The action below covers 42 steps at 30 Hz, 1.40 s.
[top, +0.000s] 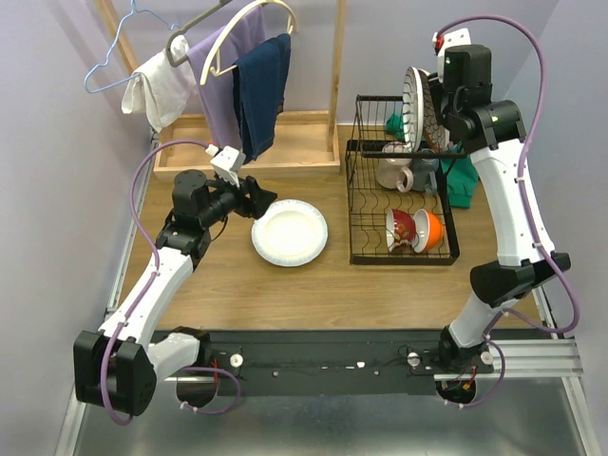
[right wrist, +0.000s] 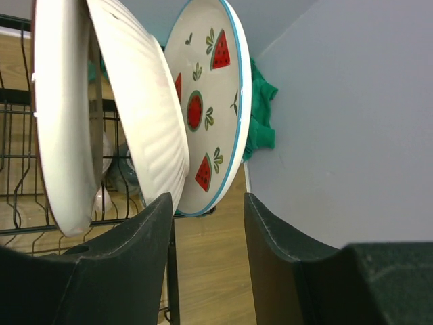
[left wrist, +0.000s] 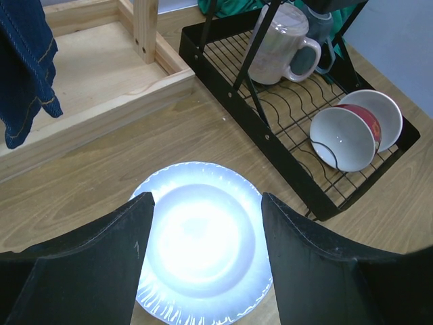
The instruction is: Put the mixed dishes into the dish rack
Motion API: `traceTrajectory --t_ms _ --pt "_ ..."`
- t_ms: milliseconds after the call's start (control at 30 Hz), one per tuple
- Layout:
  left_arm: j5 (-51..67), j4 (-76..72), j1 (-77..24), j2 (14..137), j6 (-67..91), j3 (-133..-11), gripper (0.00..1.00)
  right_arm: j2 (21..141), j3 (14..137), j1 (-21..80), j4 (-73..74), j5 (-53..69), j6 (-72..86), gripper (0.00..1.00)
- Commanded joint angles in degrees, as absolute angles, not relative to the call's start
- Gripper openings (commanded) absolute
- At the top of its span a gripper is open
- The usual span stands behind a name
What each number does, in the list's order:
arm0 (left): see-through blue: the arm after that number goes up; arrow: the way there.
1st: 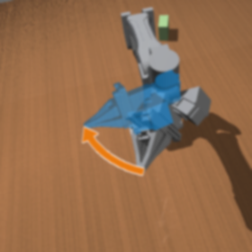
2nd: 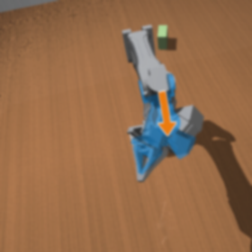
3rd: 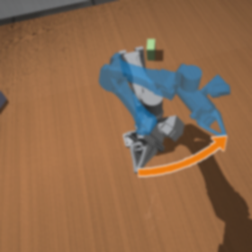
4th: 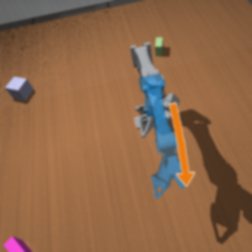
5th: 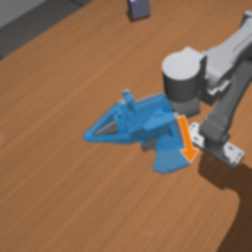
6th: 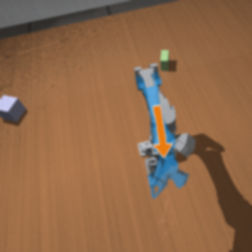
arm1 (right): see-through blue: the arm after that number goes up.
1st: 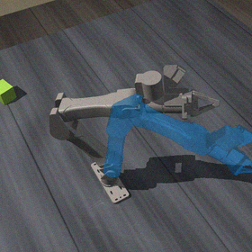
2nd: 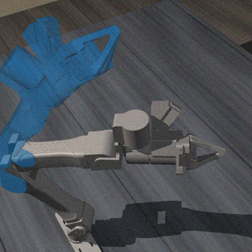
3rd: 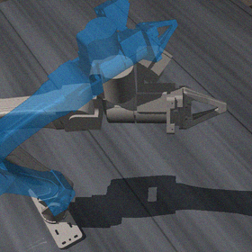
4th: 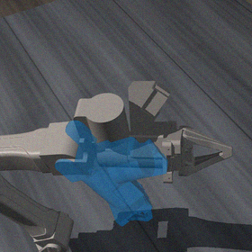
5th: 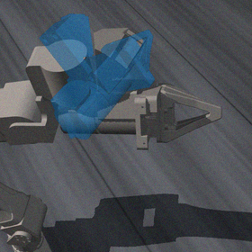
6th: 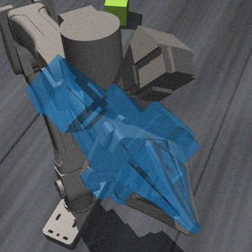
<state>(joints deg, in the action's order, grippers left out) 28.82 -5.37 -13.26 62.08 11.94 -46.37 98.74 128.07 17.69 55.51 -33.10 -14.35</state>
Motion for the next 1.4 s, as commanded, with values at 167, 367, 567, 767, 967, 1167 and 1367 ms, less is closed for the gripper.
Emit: traceTrajectory --t_ms 167,367,567,767,967,1167,1367 --pt "29.8 -5.4 -13.5 61.4 12.0 -45.5 0.73 100.5 128.1 16.7 55.6 -32.8 -12.0 0.51" --pt "29.9 -5.2 -13.5 61.3 12.1 -45.4 0.74 98.0 131.2 16.7 55.5 -30.7 -11.6 0.52" --pt "30.3 -7.0 -13.5 62.4 13.0 -45.0 0.74 96.0 125.1 16.8 55.7 -28.8 -12.0 0.52" --pt "30.4 -6.6 -13.5 63.0 12.7 -45.6 0.74 98.2 124.8 16.8 55.4 -27.7 -11.7 0.52" --pt "30.2 -6.0 -13.5 62.8 12.6 -45.4 0.74 100.2 124.9 16.8 53.3 -27.7 -12.7 0.52" --pt "30.2 -5.9 -13.5 63.1 12.7 -45.6 0.74 103.0 125.0 16.8 50.8 -31.9 -11.1 0.46" --pt "30.2 -6.9 -13.5 63.1 13.4 -44.8 0.75 104.7 124.6 16.7 50.6 -39.8 -6.6 0.18"
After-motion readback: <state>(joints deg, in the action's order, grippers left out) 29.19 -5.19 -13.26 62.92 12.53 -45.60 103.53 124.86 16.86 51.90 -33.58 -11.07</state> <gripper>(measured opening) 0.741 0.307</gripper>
